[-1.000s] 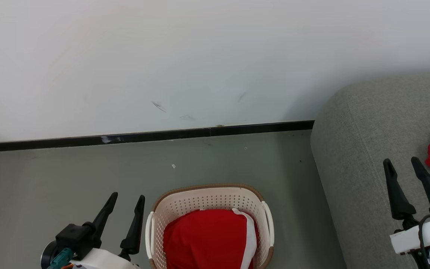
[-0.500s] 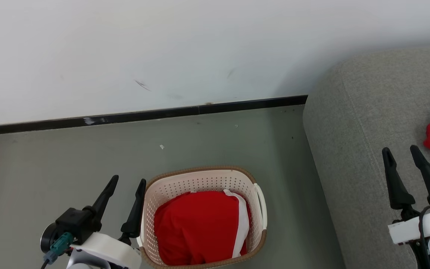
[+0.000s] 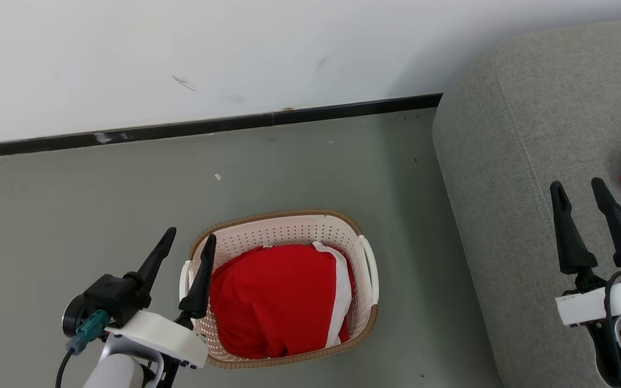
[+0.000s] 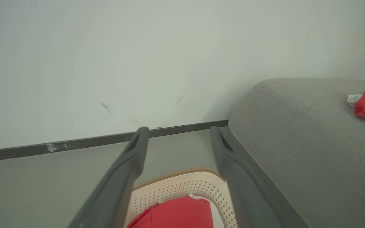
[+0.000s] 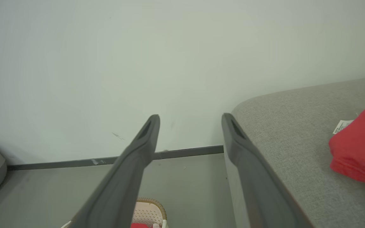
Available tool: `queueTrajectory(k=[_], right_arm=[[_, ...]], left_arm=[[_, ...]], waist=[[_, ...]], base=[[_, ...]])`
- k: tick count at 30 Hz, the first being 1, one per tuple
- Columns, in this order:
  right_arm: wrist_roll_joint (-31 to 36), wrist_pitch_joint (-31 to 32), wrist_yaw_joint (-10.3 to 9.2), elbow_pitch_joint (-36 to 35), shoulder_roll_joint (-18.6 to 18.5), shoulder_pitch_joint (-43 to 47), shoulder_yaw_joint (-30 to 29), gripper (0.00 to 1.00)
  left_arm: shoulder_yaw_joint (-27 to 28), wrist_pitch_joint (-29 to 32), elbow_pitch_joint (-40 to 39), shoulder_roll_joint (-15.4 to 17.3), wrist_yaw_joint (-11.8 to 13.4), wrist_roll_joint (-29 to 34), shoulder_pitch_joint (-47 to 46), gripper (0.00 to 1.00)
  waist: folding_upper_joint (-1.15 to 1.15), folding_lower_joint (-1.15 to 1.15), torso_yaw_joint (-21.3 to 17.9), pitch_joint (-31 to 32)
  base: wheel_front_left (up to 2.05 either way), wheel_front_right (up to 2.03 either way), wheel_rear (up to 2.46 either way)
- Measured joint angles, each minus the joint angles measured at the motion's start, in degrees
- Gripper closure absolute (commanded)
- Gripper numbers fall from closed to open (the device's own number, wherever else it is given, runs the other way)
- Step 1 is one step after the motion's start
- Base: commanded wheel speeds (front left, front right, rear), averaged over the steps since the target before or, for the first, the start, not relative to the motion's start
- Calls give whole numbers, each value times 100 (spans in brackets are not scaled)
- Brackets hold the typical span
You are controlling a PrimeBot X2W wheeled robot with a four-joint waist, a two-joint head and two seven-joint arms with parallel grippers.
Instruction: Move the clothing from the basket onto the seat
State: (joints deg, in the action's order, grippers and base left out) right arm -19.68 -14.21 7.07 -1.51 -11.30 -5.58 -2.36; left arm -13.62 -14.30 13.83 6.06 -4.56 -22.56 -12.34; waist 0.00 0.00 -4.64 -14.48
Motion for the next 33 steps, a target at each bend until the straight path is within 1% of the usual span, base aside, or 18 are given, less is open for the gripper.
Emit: queueTrajectory(k=[12,23,33], right_arm=[[-42,0,0,-142,75,-364,14,0],[-42,-26,0,-205,156,-679,80,0],[-42,-41,0,-231,229,-992,136,0]], left_arm=[[-231,1,256,-32,-70,69,-504,0],[-414,70,660,-96,-121,102,-1016,0],[-536,255,1248,-138,-167,107,-1470,0]], waist=[[0,0,-131,-561],[0,0,-276,-1070],[0,0,-449,-1531]], base=[[0,0,0],[0,0,0],[0,0,0]])
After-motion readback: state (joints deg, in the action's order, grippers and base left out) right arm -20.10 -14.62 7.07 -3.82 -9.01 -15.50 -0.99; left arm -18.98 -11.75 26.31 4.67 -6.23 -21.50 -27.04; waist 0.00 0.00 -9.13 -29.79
